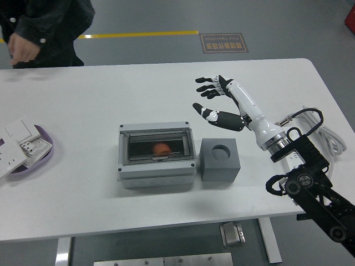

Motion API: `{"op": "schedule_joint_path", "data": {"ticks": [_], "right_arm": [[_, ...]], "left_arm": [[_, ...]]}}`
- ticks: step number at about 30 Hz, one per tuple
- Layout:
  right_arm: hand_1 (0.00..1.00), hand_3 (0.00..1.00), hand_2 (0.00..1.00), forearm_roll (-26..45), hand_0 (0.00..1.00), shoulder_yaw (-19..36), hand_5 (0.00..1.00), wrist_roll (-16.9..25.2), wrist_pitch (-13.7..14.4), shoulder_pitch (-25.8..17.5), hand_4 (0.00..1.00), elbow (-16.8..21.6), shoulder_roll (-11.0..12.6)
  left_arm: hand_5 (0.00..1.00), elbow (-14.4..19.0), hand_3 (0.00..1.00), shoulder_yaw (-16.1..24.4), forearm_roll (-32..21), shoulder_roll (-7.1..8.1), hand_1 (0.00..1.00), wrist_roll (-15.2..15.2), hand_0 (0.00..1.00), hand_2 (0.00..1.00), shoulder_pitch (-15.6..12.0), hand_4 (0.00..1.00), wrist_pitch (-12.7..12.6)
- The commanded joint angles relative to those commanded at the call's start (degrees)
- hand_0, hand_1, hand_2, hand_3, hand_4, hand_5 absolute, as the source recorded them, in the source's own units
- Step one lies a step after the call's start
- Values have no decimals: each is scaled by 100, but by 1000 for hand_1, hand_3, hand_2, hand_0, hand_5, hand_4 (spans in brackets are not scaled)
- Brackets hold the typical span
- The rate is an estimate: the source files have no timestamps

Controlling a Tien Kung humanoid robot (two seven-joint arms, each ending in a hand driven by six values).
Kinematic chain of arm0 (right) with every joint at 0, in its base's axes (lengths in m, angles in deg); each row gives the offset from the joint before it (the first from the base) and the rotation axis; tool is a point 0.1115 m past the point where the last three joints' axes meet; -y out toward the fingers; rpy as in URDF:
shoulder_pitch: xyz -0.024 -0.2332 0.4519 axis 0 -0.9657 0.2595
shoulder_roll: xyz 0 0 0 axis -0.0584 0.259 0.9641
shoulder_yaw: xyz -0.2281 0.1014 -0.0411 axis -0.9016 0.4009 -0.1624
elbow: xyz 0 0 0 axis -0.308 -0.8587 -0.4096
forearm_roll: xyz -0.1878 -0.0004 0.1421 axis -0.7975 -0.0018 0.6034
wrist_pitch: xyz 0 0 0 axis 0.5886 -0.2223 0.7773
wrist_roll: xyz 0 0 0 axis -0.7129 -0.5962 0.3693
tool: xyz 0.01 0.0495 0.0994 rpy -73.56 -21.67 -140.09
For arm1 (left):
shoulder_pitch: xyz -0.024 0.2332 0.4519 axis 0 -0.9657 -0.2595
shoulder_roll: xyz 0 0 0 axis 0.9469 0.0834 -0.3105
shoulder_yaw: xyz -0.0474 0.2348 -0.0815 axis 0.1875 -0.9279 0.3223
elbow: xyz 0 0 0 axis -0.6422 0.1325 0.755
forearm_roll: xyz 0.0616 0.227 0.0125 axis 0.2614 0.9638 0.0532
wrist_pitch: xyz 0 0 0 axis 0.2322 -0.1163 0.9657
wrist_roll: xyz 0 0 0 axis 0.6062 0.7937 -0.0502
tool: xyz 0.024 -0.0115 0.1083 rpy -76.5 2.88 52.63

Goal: Pick up the cylinder from the cube,place it in the box,flap close box

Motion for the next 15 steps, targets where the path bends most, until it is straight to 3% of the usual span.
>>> {"op": "schedule_joint_path", "data": {"ticks": [6, 15], "right_arm": [[579, 700, 637, 799, 557, 984, 320, 373, -125, -593, 688, -342, -341], [586, 683, 630, 1105, 554, 2075, 312, 684, -210, -873, 691, -583, -454]], "left_arm": [[204, 0, 639, -45, 9, 25, 623, 23, 619, 587, 8, 675, 11], [203, 0, 639, 22, 201, 102, 624, 63, 619, 586, 19, 675, 59]]}}
